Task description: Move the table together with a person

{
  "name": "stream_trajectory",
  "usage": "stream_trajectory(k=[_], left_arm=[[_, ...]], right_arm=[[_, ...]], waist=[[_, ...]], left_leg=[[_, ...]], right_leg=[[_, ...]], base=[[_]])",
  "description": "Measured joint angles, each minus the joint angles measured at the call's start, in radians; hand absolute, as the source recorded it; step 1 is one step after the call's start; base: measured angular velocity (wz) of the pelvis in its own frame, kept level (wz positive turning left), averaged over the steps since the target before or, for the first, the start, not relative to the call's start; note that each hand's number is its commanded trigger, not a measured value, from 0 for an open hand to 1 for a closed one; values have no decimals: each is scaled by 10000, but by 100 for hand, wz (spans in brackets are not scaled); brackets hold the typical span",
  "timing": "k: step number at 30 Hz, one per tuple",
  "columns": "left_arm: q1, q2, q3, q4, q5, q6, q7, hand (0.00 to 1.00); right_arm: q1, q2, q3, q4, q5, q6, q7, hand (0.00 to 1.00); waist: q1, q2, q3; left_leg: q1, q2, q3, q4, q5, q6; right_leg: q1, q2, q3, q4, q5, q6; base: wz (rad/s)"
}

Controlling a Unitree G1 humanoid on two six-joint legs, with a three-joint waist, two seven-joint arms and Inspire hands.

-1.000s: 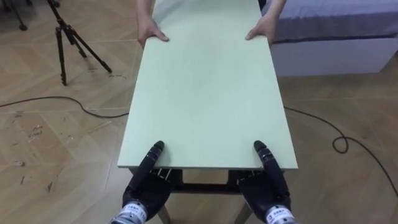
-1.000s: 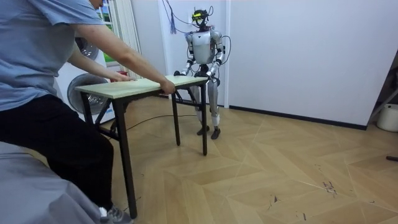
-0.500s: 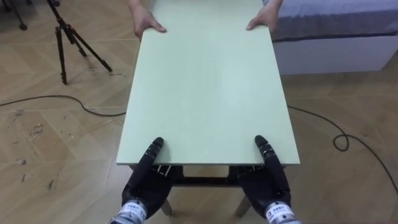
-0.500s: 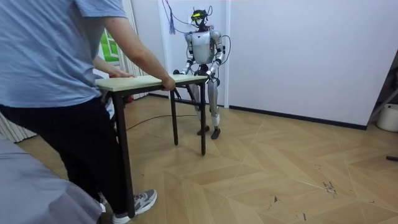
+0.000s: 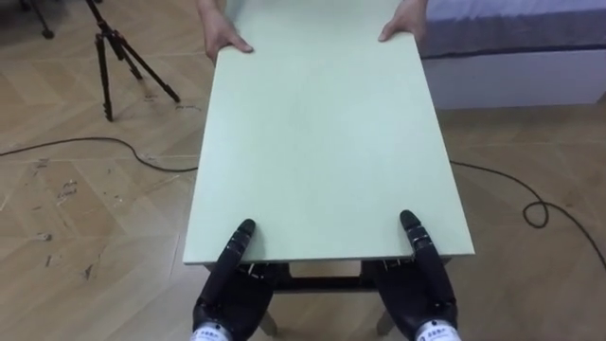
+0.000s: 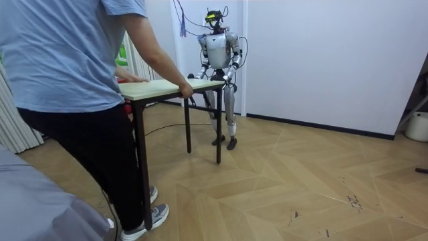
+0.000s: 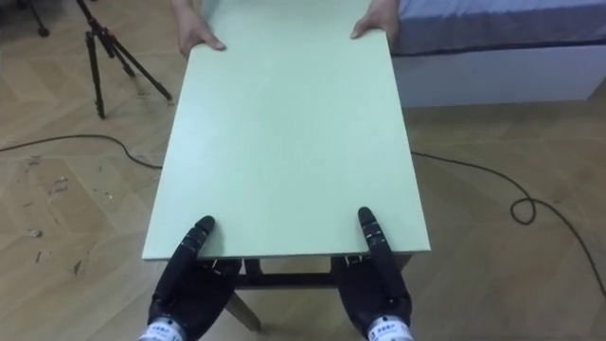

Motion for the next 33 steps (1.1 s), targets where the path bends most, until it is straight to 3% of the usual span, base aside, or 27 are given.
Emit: stream_trajectory(k=[5,12,16,19,22,23,24,25,26,27,28,30,31,33], left_arm=[[128,-10,-13,-210,88,-85,-22,100],[595,0,-64,-696,436,-303,-22,100],[614,5,-262,-737,524,-541,-22,100],[576,6,-291,-744,590,-593,-22,100],[539,13,-430,-767,623,-614,-22,100],[536,52,-477,-766,609,-614,-22,100],[544,125,-531,-765,556,-613,-23,100],[557,163,-573,-765,509,-612,-23,100],[610,160,-648,-765,504,-611,-23,100],[866,128,-651,-846,484,-631,-43,100],[934,137,-642,-897,472,-633,-43,100],[863,197,-627,-909,389,-631,-84,100],[790,249,-626,-910,390,-632,-90,100],[702,269,-596,-907,394,-654,-87,100]], right_arm=[[38,35,14,-43,32,2,0,100],[468,53,151,-289,127,-12,60,100],[545,38,299,-290,133,-341,119,100],[594,48,287,-284,189,-343,178,100],[692,13,274,-281,330,-463,362,100],[742,7,274,-280,352,-502,412,100],[803,3,276,-279,364,-503,439,100],[824,-13,274,-281,362,-504,444,100],[850,-72,242,-286,360,-497,449,100],[874,-154,255,-266,346,-368,445,100],[872,-175,255,-264,345,-316,446,100],[854,-159,250,-276,346,-306,569,100],[793,-163,254,-281,346,-307,596,100],[657,-173,253,-288,337,-287,589,100]], waist=[[-26,-156,84],[-29,-432,76],[-55,-487,89],[-50,-504,90],[128,-403,90],[206,-355,77],[266,-365,79],[275,-356,78],[287,-243,116],[425,-86,73],[435,16,89],[323,122,169],[190,154,199],[7,154,232]], left_leg=[[-93,0,0,126,0,0],[-127,2,3,139,-2,-1],[-457,29,-50,509,-20,-15],[-1214,218,-104,1848,-265,-209],[-2459,437,-298,3944,-250,-260],[-2939,568,-422,4727,-131,-464],[-3279,634,-537,5299,93,-819],[-3421,702,-530,5575,175,-956],[-3656,1015,-413,6930,332,-952],[-3500,1365,-314,8467,534,-904],[-3335,1465,-329,8934,636,-881],[-2749,1664,-504,9287,1009,-1005],[-2296,1786,-604,8819,1127,-1029],[-1645,1724,-610,7573,572,-1222]], right_leg=[[-20,-7,-26,-18,-4,-4],[-40,-4,-18,-19,-3,-3],[-202,-8,-54,77,3,-13],[-443,73,-126,364,-15,-51],[-701,284,-174,423,53,-242],[-788,378,-171,373,101,-339],[-900,398,-195,326,120,-436],[-934,396,-230,337,107,-492],[-988,451,-388,507,61,-603],[-1020,550,-609,693,-21,-690],[-1024,606,-696,763,-21,-691],[-1287,679,-968,1169,-71,-782],[-1580,683,-1084,1493,-91,-805],[-1992,637,-1144,1870,-78,-787]], base=[[0],[0],[4],[7],[-2],[-17],[-9],[-16],[-46],[-51],[-27],[27],[28],[16]])
